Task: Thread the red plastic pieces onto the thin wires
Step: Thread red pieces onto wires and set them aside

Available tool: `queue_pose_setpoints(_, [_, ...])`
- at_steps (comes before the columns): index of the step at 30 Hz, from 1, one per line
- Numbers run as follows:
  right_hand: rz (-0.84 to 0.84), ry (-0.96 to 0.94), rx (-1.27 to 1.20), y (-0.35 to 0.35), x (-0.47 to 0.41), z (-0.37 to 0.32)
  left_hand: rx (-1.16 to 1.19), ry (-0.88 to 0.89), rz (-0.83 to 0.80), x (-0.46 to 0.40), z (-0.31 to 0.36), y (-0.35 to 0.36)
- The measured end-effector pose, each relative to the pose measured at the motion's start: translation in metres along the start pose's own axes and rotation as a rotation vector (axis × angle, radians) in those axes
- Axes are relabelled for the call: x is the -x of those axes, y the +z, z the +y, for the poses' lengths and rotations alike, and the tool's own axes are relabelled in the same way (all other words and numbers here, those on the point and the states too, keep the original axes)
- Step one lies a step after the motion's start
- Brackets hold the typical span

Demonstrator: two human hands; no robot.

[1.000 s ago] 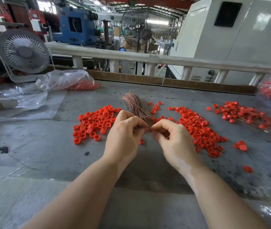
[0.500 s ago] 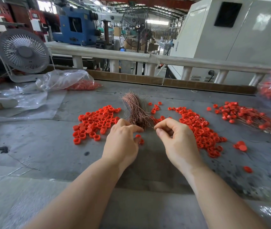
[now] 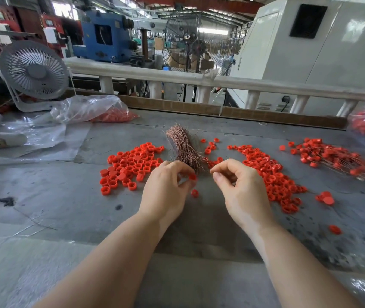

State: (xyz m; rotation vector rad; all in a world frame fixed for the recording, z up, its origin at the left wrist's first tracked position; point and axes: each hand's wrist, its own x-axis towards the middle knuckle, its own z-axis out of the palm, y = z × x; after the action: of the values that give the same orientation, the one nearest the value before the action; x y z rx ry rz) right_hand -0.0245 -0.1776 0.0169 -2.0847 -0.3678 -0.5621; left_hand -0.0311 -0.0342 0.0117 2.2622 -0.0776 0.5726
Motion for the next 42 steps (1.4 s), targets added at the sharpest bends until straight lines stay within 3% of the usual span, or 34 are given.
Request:
queue_pose_setpoints(5, [0.043, -0.012, -0.069, -0.002, -0.002, -0.002, 0.632, -0.176, -0.057, -0.001, 0.008, -0.002])
queue_pose_setpoints(12, [0.064, -0.055, -0.121, -0.002, -0.003, -0.004, 0.974, -0.298, -0.109, -0.002, 0.01, -0.007])
queue_pose_setpoints(42, [0.045, -0.081, -0.086, 0.001, -0.001, -0.005, 1.2, -0.296, -0.239, -0.001, 0.015, -0.011])
